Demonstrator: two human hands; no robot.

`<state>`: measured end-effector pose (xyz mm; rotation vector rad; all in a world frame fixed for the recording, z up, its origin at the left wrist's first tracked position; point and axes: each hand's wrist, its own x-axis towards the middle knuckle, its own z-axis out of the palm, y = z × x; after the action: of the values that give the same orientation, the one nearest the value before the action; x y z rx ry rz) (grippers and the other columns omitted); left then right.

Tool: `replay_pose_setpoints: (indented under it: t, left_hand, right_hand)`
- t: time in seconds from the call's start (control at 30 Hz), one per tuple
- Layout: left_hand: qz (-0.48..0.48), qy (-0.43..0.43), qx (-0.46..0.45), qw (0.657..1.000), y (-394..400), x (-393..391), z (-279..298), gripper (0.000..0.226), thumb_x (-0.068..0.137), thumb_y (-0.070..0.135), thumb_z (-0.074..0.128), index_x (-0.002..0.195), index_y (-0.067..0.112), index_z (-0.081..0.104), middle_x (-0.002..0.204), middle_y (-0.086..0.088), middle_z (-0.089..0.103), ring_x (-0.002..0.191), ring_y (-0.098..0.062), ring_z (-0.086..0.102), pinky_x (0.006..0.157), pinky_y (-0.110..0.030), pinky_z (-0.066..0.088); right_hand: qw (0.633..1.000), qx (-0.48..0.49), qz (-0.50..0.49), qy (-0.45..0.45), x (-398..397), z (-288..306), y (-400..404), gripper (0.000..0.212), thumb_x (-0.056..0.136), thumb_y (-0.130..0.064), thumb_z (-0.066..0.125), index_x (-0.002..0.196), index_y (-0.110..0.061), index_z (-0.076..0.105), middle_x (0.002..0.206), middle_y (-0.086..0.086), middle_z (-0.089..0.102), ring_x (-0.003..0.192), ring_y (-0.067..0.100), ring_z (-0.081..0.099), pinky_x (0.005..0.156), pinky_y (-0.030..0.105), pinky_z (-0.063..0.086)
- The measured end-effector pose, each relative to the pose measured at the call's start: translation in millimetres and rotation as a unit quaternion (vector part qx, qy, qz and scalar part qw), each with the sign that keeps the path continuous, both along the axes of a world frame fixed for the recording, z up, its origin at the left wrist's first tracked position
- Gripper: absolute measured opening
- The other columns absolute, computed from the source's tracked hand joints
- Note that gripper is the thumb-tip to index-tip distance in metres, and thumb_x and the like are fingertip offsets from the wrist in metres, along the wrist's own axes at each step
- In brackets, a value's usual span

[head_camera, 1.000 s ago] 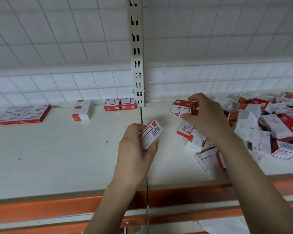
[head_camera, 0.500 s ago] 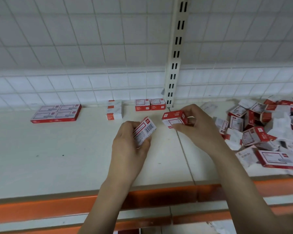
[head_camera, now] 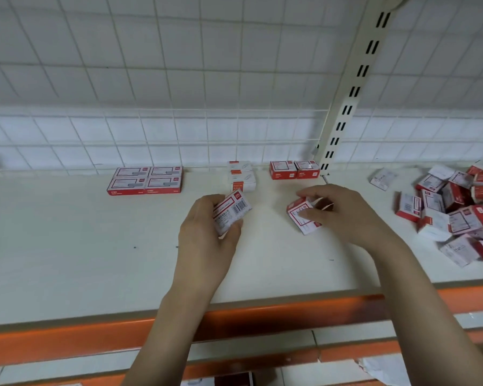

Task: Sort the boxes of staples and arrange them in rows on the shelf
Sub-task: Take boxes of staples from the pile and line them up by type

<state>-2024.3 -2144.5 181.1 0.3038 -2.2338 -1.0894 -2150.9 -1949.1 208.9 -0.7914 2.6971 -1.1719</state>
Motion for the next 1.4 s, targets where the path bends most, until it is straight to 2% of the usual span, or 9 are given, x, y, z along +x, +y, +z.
replay_pose_setpoints:
  t: [0.17,0.3,0.4,0.6,0.7,0.9,1.1,1.3,1.4]
  left_hand:
    - [-0.002,0.004,0.013,1.000,-3.1,2.2,-2.7,0.032,0.080,0.011,0.069,0.110,0.013,0.058,0.101,0.001,0.063,0.086,-0.011,0.057,0.071,-0.003,0.039]
    - [-0.005,0.000,0.009,1.000,1.8,-0.8,-4.0,0.032,0.081,0.012,0.069,0.110,0.014,0.058,0.102,0.002,0.063,0.086,-0.010,0.057,0.070,-0.003,0.039]
    - [-0.015,-0.001,0.000,1.000,8.2,-6.9,-3.4,0.032,0.080,0.013,0.069,0.110,0.018,0.057,0.102,0.005,0.063,0.087,-0.008,0.057,0.073,-0.007,0.041]
    - [-0.010,0.001,-0.028,1.000,15.1,-18.1,-6.1,0.034,0.079,0.012,0.070,0.111,0.015,0.059,0.102,0.005,0.063,0.088,-0.010,0.057,0.072,-0.014,0.043]
    - [-0.010,0.000,-0.034,0.999,20.0,-26.0,-6.6,0.034,0.079,0.011,0.070,0.111,0.014,0.059,0.101,0.004,0.063,0.087,-0.011,0.057,0.073,-0.015,0.042]
    - [-0.006,-0.002,-0.051,0.999,22.3,-35.0,-8.3,0.035,0.078,0.011,0.071,0.111,0.012,0.059,0.101,0.002,0.063,0.085,-0.010,0.056,0.071,-0.009,0.039]
    - [0.022,0.003,-0.095,0.995,13.7,-38.8,-8.5,0.038,0.073,0.006,0.075,0.109,0.007,0.061,0.103,0.003,0.049,0.090,-0.013,0.053,0.077,-0.002,0.035]
    - [0.045,-0.005,-0.104,0.994,10.0,-42.3,-9.0,0.041,0.075,0.007,0.074,0.114,0.007,0.061,0.102,0.002,0.047,0.094,-0.025,0.054,0.084,-0.026,0.042]
    - [0.044,-0.009,-0.115,0.992,10.9,-43.1,-11.0,0.037,0.079,0.014,0.069,0.115,0.007,0.060,0.104,-0.005,0.053,0.094,-0.024,0.052,0.085,-0.023,0.038]
  right_hand:
    - [0.993,0.115,0.013,-0.011,-16.5,6.4,-0.9,0.042,0.082,-0.015,0.068,0.121,-0.028,0.058,0.104,-0.005,0.062,0.082,0.002,0.055,0.070,0.011,0.038]
    - [0.986,0.161,0.031,-0.029,-28.4,12.4,-4.9,0.040,0.086,-0.012,0.061,0.123,-0.022,0.050,0.115,-0.001,0.059,0.091,0.006,0.054,0.057,0.004,0.037]
    - [0.972,0.230,0.020,0.039,-32.8,6.5,-7.2,0.045,0.090,-0.015,0.055,0.134,-0.017,0.044,0.136,0.002,0.048,0.122,0.017,0.044,0.087,0.018,0.034]
    - [0.969,0.199,-0.053,0.136,-13.4,-23.6,10.5,0.042,0.090,-0.018,0.053,0.130,-0.008,0.049,0.134,0.010,0.045,0.122,0.030,0.041,0.099,0.028,0.030]
    - [0.968,0.203,-0.038,0.145,1.0,-36.8,10.0,0.043,0.093,-0.022,0.047,0.133,-0.007,0.047,0.140,0.011,0.041,0.129,0.028,0.038,0.107,0.029,0.027]
    - [0.964,0.229,0.018,0.136,-4.5,-38.4,-6.4,0.053,0.099,-0.029,0.034,0.147,-0.010,0.020,0.155,0.005,0.015,0.142,0.017,0.012,0.112,0.022,0.007]
    - [0.952,0.256,0.071,0.155,-26.7,-27.3,-23.1,0.050,0.100,-0.026,0.035,0.145,-0.009,0.023,0.153,0.005,0.021,0.141,0.017,0.015,0.107,0.022,0.006]
    - [0.947,0.275,0.086,0.143,-41.3,-20.2,-26.1,0.051,0.098,-0.028,0.040,0.143,-0.010,0.025,0.153,0.004,0.021,0.139,0.019,0.019,0.108,0.025,0.013]
    - [0.947,0.277,0.089,0.139,-46.9,-19.0,-25.9,0.054,0.098,-0.030,0.040,0.145,-0.011,0.023,0.154,0.003,0.019,0.140,0.019,0.017,0.108,0.024,0.012]
